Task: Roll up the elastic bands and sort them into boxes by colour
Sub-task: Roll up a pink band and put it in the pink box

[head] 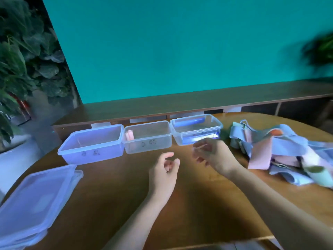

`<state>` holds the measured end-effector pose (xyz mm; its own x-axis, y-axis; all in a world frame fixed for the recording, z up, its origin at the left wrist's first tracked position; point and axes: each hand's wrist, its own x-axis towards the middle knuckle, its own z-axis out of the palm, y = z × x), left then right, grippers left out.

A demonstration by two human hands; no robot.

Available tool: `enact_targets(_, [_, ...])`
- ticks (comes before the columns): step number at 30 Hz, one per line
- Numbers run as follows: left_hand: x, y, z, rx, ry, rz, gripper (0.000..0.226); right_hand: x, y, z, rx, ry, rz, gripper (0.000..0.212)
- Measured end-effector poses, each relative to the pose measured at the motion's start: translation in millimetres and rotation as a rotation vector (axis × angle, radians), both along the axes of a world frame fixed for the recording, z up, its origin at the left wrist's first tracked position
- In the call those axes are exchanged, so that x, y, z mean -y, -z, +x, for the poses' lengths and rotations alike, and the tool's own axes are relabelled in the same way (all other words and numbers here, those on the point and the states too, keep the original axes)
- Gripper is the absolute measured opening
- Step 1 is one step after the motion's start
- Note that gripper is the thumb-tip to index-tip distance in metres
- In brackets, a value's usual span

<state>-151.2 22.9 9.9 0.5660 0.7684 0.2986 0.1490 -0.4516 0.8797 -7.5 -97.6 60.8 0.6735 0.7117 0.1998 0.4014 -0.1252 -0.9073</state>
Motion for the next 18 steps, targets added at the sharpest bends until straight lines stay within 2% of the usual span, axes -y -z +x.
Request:
enact_targets(4, [43,1,27,-0.079,0.125,-0.037,0.02,70,27,-1,0.001,0.198,0.039,0.009])
enact_targets(8, [76,-1,63,-0.066,0.193,-0.063,0.017,113,40,3,0.01,0.378,0.135,0.013])
enact_targets(14, [122,-2,115,-0.014,0.297,-0.021,0.023,151,45,18,0.047,0.53,0.205,0.016])
enact_targets(18, [136,0,140,-0.13,0.266,0.084,0.03,158,52,33,-0.031,0.579,0.214,0.018])
